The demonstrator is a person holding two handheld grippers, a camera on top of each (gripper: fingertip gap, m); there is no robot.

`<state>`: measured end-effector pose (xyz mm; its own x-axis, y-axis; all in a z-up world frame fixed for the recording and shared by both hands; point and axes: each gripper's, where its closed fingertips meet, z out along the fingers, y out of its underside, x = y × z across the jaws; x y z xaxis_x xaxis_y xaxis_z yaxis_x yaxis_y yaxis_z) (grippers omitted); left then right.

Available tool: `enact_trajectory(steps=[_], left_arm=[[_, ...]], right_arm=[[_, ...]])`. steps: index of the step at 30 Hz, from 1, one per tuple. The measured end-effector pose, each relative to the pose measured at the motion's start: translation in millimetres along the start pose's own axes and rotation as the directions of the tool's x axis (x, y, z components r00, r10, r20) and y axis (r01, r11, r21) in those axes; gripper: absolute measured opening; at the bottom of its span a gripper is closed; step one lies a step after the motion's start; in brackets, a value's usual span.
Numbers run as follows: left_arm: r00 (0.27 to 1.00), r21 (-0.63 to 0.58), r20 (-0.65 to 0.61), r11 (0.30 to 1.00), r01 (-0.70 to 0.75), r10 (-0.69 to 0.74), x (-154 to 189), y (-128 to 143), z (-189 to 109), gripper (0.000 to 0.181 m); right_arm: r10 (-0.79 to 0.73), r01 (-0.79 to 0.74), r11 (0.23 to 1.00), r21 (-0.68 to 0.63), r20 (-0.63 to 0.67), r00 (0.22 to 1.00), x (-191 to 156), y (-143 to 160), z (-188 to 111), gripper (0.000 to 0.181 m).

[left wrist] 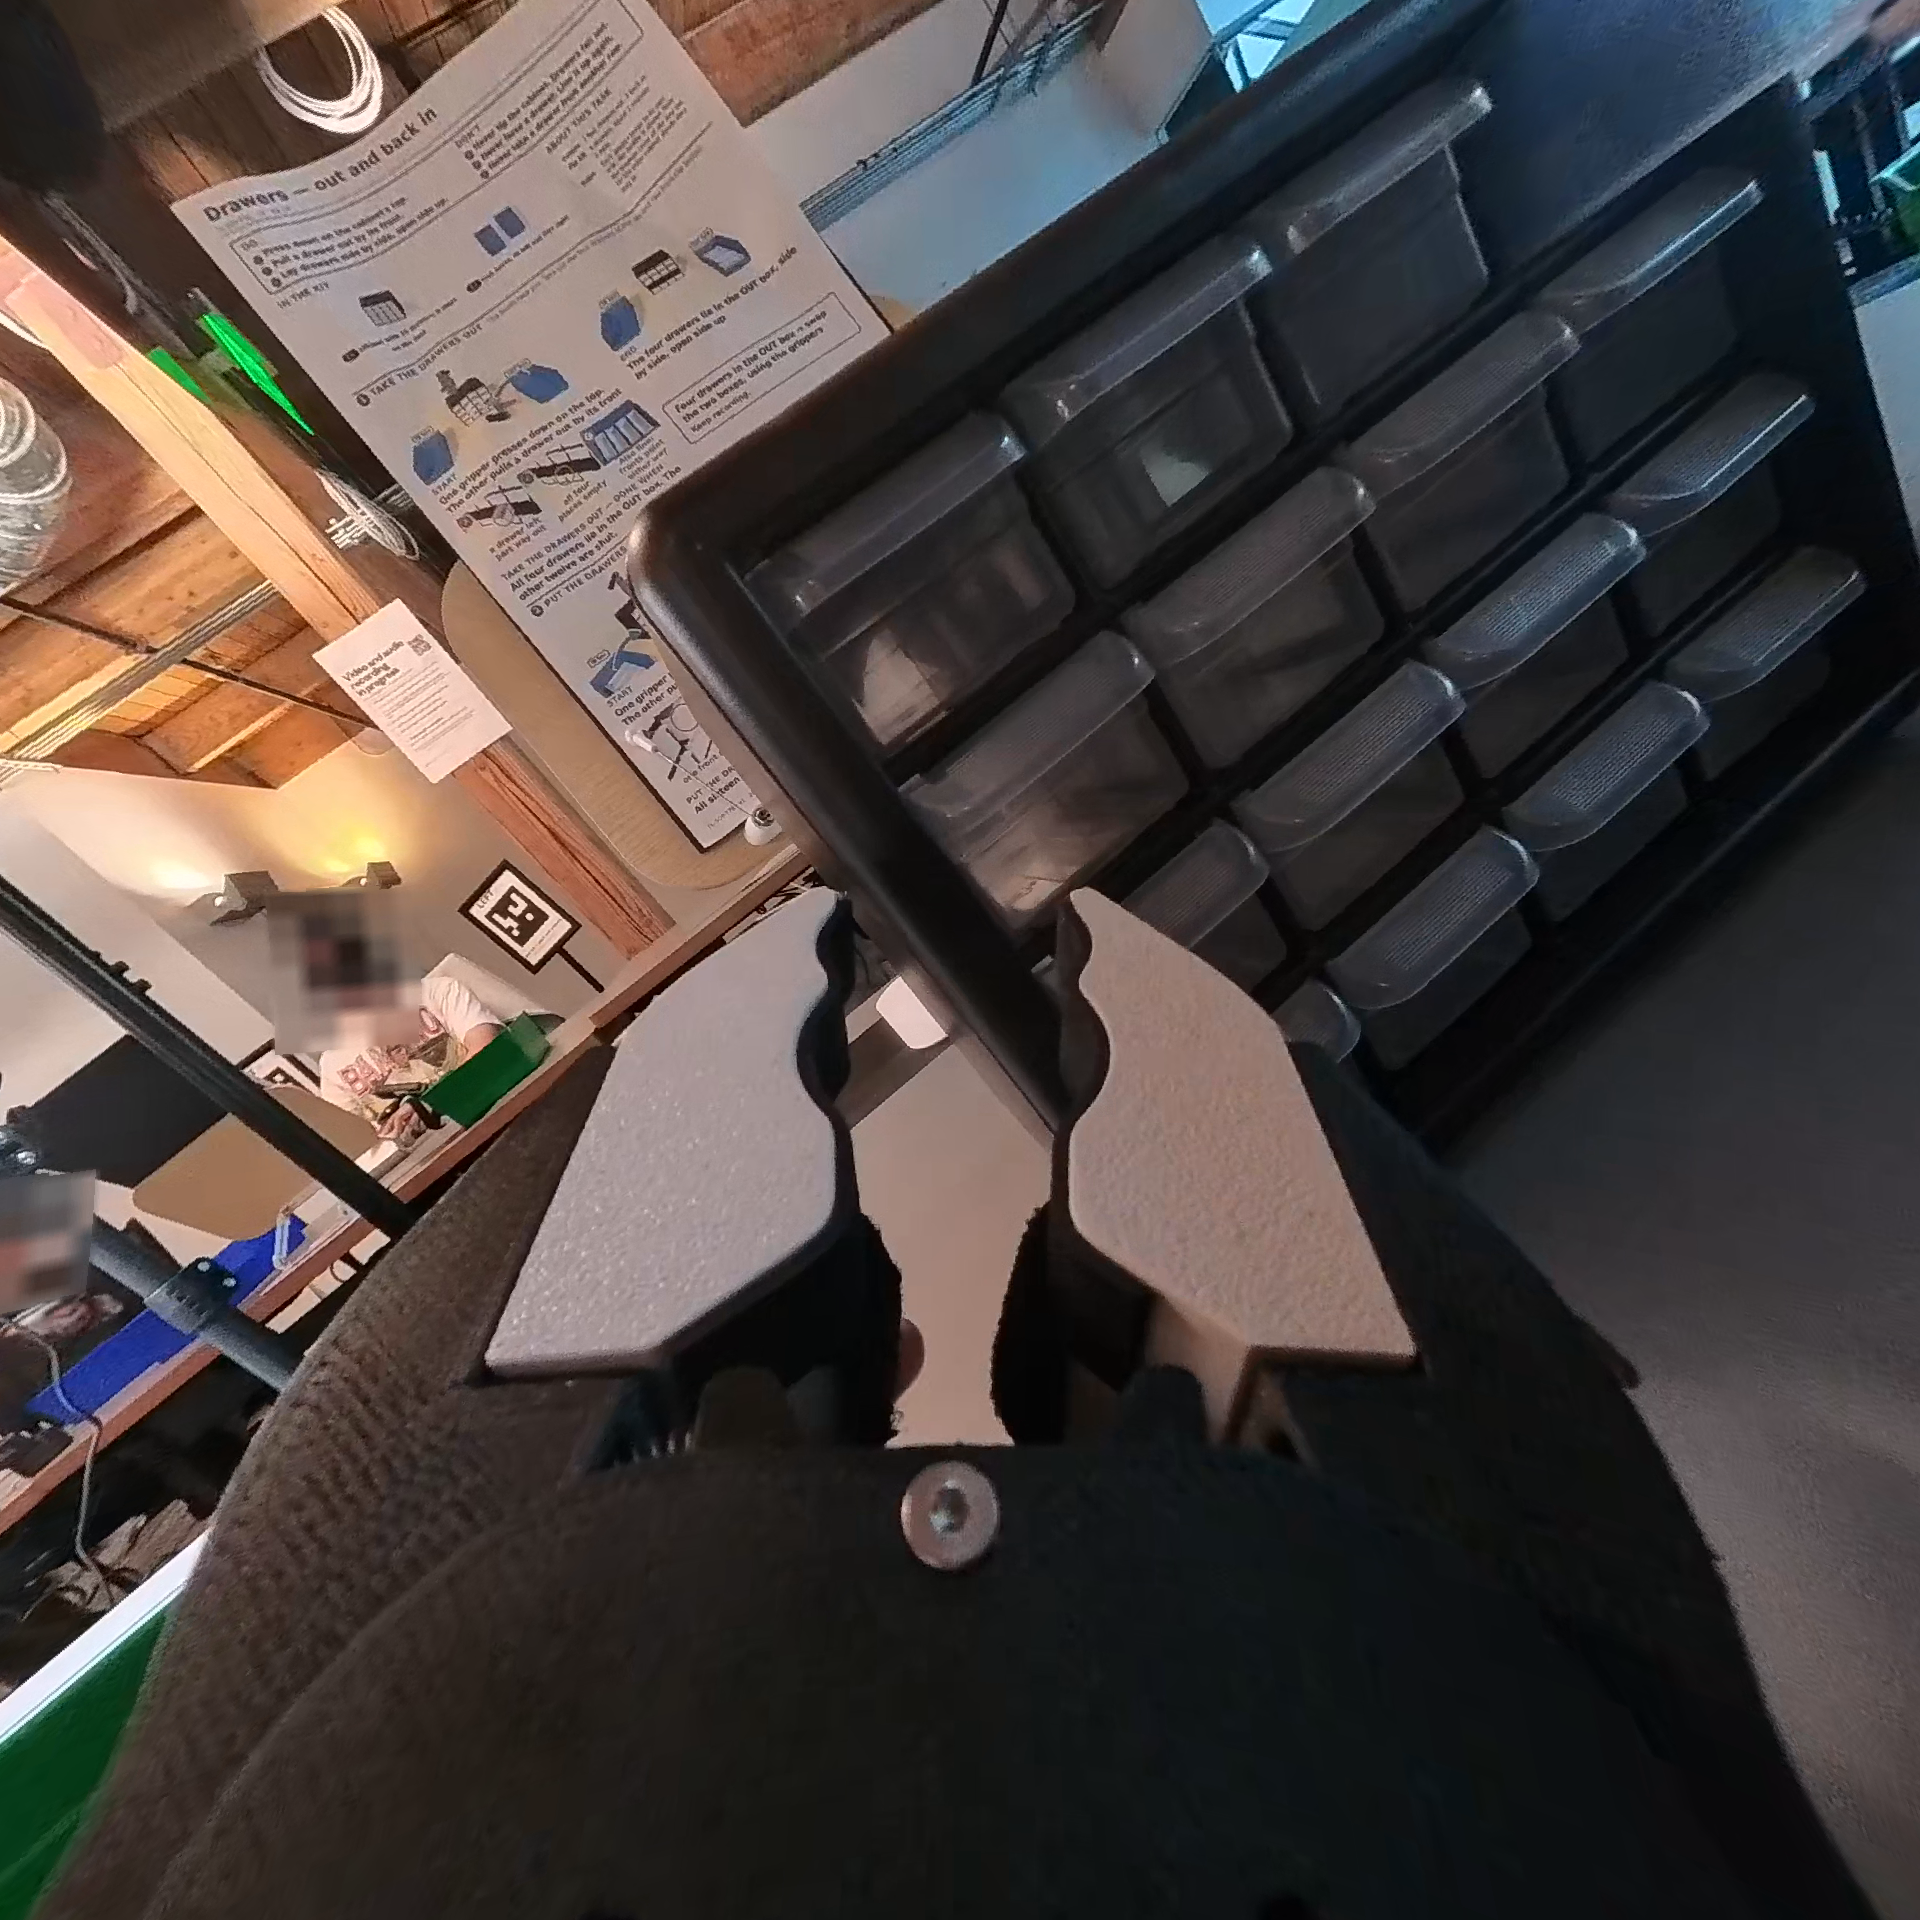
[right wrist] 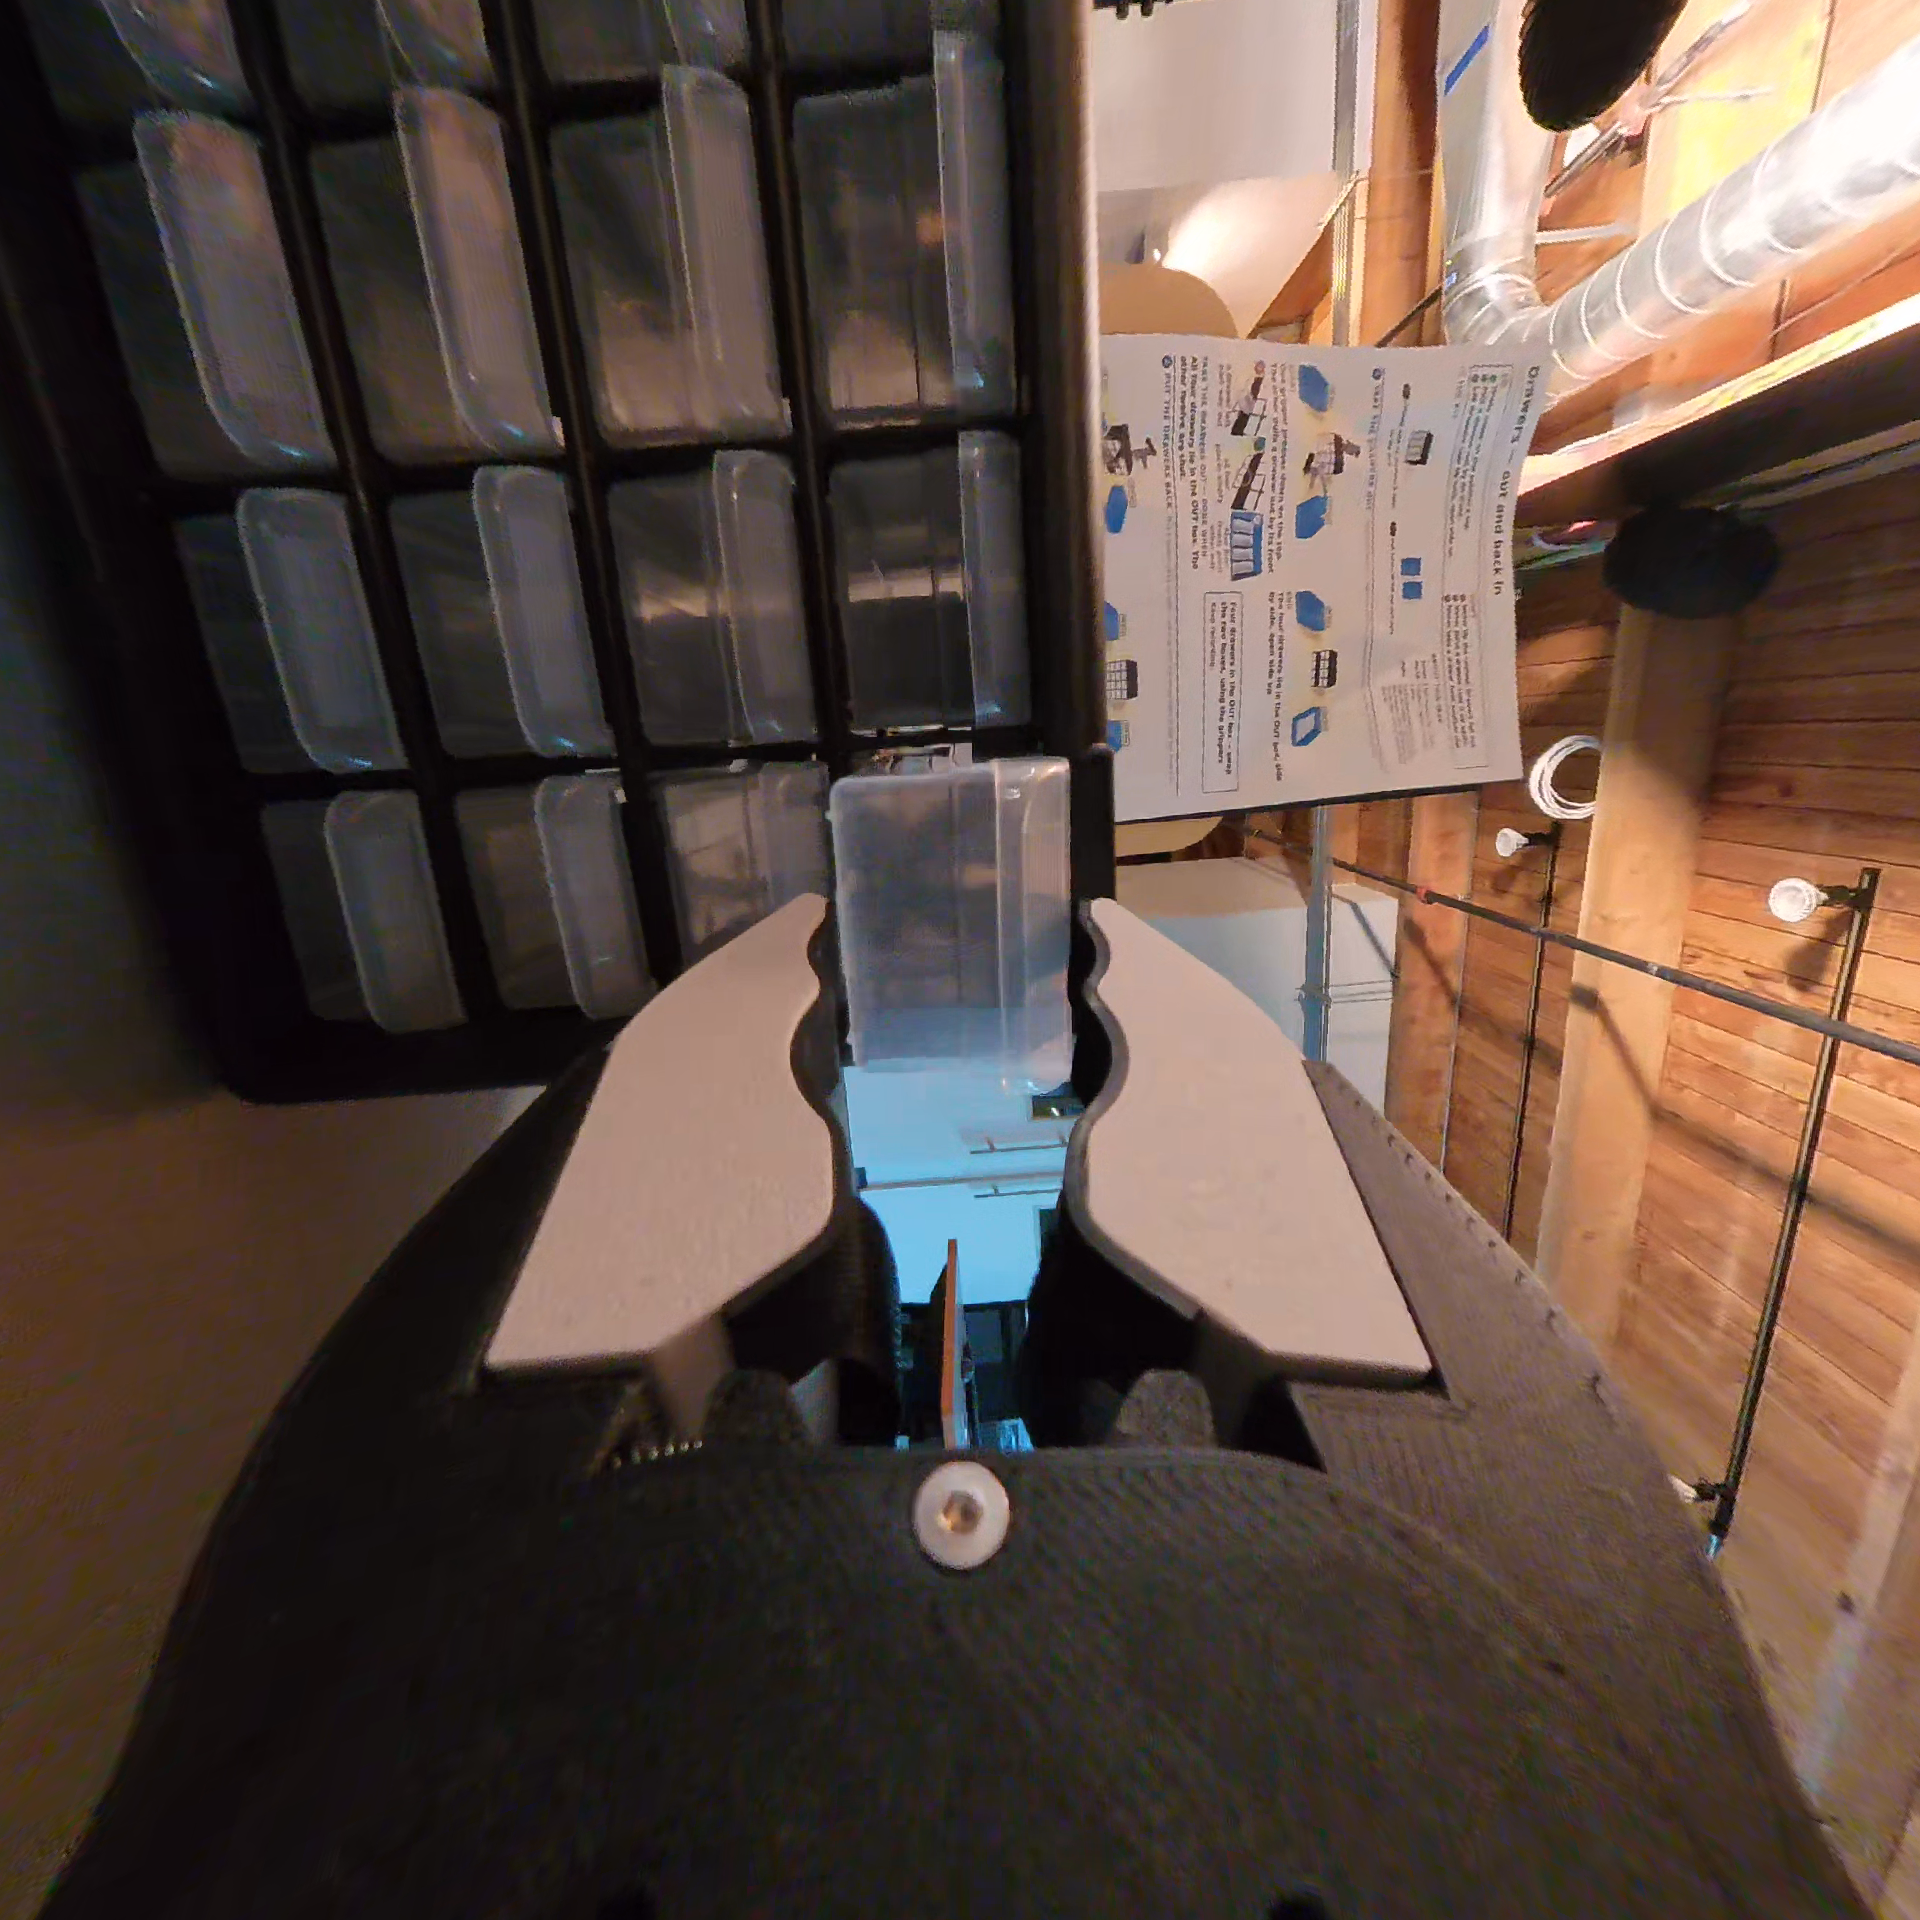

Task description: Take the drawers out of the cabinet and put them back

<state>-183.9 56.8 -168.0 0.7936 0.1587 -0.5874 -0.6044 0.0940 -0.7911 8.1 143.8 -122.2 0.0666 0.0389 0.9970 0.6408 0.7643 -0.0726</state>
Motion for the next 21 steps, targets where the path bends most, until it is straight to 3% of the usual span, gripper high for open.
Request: enact_trajectory(steps=[11, 14, 17, 21], left_arm=[[0.999, 0.066, 0.033, 0.997, 0.041, -0.043, -10, -15, -2, 0.040], [0.973, 0.161, 0.060, 0.964, 0.210, -0.221, -39, -47, -5, 0.038], [0.921, 0.241, -0.002, 0.894, 0.378, -0.389, -70, -90, -2, 0.044], [0.903, 0.099, -0.120, 0.900, 0.425, -0.413, -84, -112, 24, 0.035]], right_arm=[[-0.006, 0.006, 1.000, 0.004, -0.012, 1.000, -1, -4, -12, 0.042], [-0.013, 0.013, 1.000, 0.003, -0.008, 1.000, -1, -4, -11, 0.042], [0.004, -0.004, 1.000, -0.005, -0.011, 1.000, 0, -4, -8, 0.042], [-0.045, 0.043, 0.998, -0.049, -0.044, 0.998, 4, 2, 10, 0.047]])
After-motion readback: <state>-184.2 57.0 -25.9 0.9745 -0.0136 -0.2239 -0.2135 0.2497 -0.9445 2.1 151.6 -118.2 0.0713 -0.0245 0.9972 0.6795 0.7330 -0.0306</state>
